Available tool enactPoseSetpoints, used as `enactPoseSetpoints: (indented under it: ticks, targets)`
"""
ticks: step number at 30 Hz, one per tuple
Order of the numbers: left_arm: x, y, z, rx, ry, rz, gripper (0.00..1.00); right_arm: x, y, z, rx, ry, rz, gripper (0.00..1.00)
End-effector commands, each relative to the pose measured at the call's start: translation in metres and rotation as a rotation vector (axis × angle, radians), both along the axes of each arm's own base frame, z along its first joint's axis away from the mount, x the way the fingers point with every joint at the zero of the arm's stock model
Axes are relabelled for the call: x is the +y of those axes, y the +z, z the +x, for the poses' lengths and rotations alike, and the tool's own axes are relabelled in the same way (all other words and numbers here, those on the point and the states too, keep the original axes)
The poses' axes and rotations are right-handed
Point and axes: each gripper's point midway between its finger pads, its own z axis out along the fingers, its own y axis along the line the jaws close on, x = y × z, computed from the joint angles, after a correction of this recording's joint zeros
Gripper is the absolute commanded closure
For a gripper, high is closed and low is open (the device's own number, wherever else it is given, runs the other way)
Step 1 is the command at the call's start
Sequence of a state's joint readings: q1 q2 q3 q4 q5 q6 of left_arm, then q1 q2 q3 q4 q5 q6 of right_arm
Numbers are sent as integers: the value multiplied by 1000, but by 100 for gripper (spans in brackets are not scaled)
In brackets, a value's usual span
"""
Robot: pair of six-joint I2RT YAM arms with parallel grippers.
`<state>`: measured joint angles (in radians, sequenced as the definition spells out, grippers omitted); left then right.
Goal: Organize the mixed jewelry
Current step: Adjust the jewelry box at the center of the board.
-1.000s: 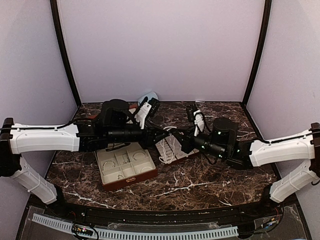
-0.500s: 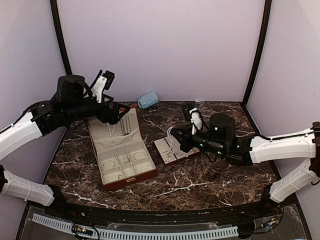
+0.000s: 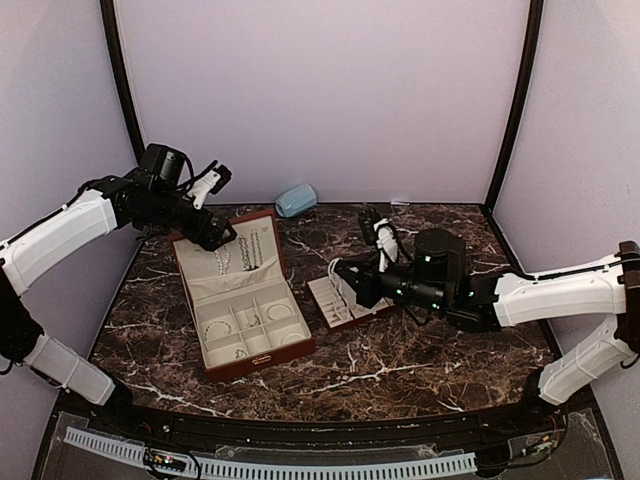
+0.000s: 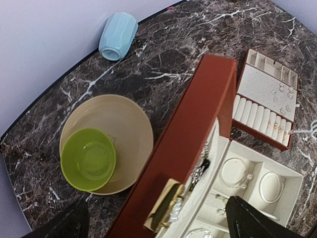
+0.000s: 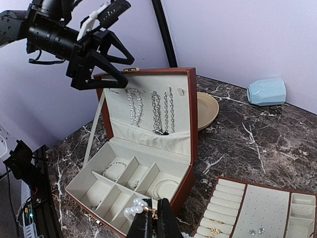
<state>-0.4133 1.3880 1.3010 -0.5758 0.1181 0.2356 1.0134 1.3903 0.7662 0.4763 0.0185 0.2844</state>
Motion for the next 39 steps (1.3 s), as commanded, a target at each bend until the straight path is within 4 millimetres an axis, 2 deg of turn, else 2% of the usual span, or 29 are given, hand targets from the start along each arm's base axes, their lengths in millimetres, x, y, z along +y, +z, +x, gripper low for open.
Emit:
enactPoseSetpoints:
  ticks: [1,8,14,18,20,22,32,36,39]
  targets:
    - [19,-14,8,-1,20,44,1,-1,17,-1,-17,6,77,100]
    - [30,-37,4,39,28,58,2,2,14,-5,-2,33,96,100]
    - [30,-36,-2,20,7,2,7,5,13,-6,4,41,98,100]
    - [29,-36,-1,17,-4,-4,18,8,11,-6,16,51,102,100]
    - [27,-37,-1,20,-10,-5,28,8,10,-6,22,54,103,100]
    - [27,-37,-1,21,-13,-6,34,9,10,-6,26,55,106,100]
    - [23,-44,0,22,-37,-8,51,13,14,-7,21,71,91,100]
    - [22,-46,1,24,-44,-8,54,14,19,-7,5,74,80,100]
    - [19,-42,-1,13,-57,-26,46,15,21,-6,-1,74,74,100]
